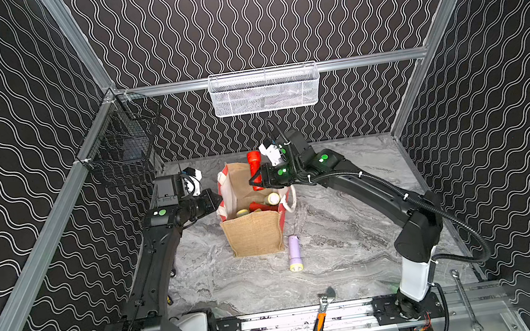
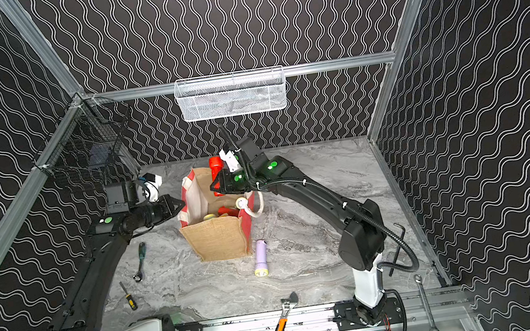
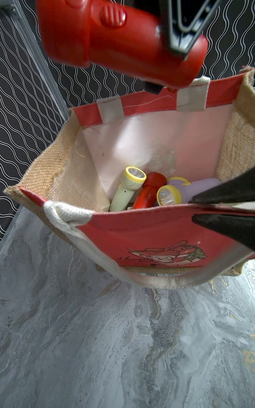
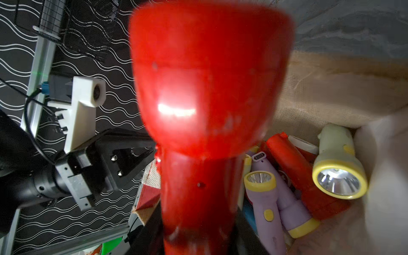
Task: Put the flashlights into the tote bags
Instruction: Place the flashlight in the canvas bag.
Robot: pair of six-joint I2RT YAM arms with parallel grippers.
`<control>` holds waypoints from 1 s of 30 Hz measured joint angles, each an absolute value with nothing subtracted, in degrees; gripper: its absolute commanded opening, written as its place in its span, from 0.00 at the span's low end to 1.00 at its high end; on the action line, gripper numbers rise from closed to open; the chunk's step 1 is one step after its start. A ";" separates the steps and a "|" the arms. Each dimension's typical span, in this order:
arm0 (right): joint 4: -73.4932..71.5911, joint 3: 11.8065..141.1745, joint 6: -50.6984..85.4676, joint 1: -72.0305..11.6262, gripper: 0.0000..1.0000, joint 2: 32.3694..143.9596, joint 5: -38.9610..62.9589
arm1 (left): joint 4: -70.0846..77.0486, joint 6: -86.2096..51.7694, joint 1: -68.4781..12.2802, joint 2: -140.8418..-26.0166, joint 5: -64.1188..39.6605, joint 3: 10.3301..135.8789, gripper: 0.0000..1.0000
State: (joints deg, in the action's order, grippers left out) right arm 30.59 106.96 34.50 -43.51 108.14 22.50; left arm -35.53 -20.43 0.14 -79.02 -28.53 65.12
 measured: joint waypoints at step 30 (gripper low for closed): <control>28.47 102.04 41.50 -46.92 0.39 115.59 23.33 | -33.26 -20.67 0.14 -78.41 -30.89 63.99 0.15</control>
State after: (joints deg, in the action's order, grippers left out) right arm 28.47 102.04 41.50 -46.92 115.59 23.33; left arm -33.26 -20.67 0.14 -78.41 -30.89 63.99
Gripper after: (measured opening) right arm 0.398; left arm 0.151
